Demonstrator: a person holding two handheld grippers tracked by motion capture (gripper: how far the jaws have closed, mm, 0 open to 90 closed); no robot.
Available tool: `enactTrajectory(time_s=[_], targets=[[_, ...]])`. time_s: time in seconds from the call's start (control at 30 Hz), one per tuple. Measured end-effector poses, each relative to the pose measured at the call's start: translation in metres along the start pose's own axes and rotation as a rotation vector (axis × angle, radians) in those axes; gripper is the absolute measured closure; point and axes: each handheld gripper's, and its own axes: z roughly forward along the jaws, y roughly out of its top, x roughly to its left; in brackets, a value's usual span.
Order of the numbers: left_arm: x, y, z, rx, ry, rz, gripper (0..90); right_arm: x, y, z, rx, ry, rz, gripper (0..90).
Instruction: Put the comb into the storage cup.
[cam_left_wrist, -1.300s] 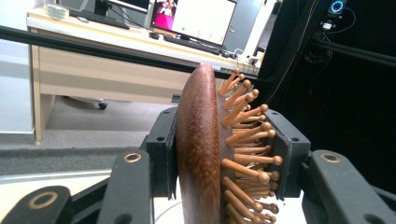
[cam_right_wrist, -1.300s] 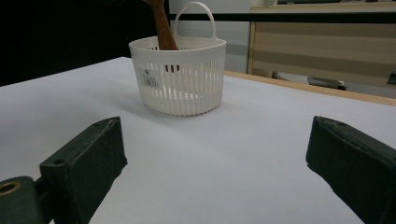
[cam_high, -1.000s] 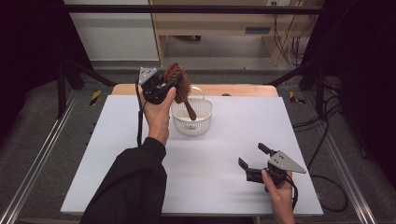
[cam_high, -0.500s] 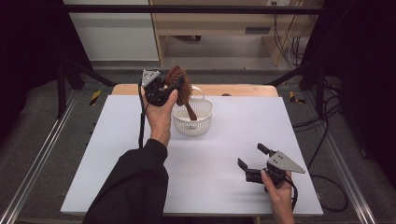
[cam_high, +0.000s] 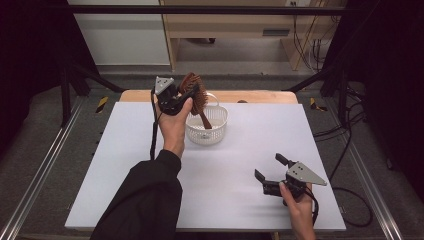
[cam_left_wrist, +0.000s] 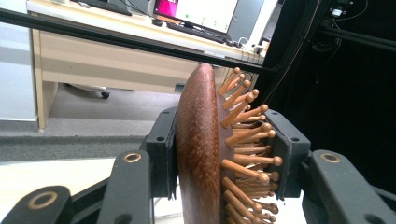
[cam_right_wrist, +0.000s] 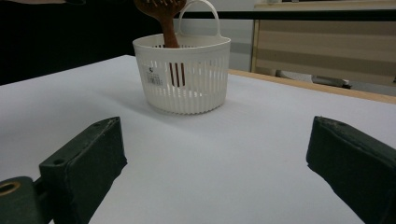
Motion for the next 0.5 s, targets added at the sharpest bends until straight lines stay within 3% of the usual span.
enactTrajectory(time_s=[0.5], targets=[[-0.0002, -0.0009, -0.0005, 0.003, -0.001, -0.001, 51.5, 0.0006, -0.0001, -0.0001, 0.002, 0.0, 0.002, 4.8]])
